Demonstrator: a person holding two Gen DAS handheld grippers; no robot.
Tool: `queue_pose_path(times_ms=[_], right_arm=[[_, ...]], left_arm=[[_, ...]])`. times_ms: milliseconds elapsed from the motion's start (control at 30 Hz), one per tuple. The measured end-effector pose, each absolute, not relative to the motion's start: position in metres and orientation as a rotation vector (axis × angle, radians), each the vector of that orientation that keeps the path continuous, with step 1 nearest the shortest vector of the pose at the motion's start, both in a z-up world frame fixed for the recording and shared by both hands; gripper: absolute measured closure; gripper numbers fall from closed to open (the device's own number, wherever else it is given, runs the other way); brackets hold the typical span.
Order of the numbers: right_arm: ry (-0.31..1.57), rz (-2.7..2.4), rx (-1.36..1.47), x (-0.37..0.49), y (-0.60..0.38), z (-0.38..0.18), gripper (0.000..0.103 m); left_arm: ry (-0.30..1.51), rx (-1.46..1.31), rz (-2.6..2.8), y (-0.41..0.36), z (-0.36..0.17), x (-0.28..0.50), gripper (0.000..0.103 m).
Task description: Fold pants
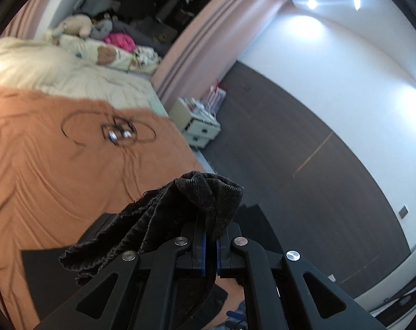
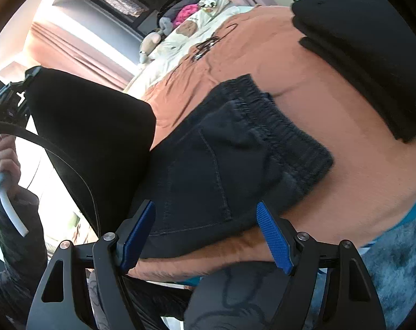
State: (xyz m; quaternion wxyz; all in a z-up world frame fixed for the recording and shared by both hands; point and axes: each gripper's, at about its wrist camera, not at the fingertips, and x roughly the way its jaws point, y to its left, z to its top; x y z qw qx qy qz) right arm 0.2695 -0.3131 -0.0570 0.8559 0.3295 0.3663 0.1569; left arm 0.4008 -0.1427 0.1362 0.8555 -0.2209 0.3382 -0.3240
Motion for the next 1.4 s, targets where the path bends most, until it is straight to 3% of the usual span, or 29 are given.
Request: queue_pose_path(times_ms=[400, 533, 567, 600, 633, 700, 733, 867, 967, 1400], right_arm=[[0.788, 0.261, 0.719, 0.243, -0.348, -0.057, 0.028], [0.787, 0.254, 0.720, 0.239, -0.355, -0.053, 0.028], [0.786, 0.253, 0.719, 0.241, -0.356, -0.053, 0.028], [0.785, 0.253, 0.717, 0.240, -0.358, -0.052, 0.028], [0.784, 0.250, 0.714, 0.238, -0.359, -0.050, 0.028], [0.784, 0.252, 0.704, 0.241, -0.362, -0.050, 0.028], [0.783, 0.248, 0.698, 0.240, -0.363, -0.048, 0.028], [0.773, 0.254, 0.676, 0.246, -0.365, -0.041, 0.028], [0.755, 0.258, 0.649, 0.251, -0.364, -0.031, 0.028], [0.797, 0.313, 0.385, 0.294, -0.310, -0.003, 0.028]], left_arm=[[0.895, -0.459, -0.778, -0.222, 0.052, 0.403, 0.099], [0.971, -0.445, -0.802, -0.245, 0.027, 0.399, 0.095], [0.990, -0.435, -0.809, -0.251, 0.021, 0.398, 0.091], [1.009, -0.428, -0.824, -0.255, 0.015, 0.395, 0.076], [1.029, -0.423, -0.842, -0.259, 0.010, 0.394, 0.054], [1.069, -0.410, -0.879, -0.265, -0.001, 0.390, 0.029], [1.086, -0.397, -0.888, -0.265, -0.005, 0.387, 0.024], [1.101, -0.356, -0.871, -0.250, -0.015, 0.375, 0.022], [1.083, -0.371, -0.846, -0.228, -0.017, 0.369, 0.012], [1.033, -0.396, -0.652, -0.128, -0.034, 0.350, 0.012]])
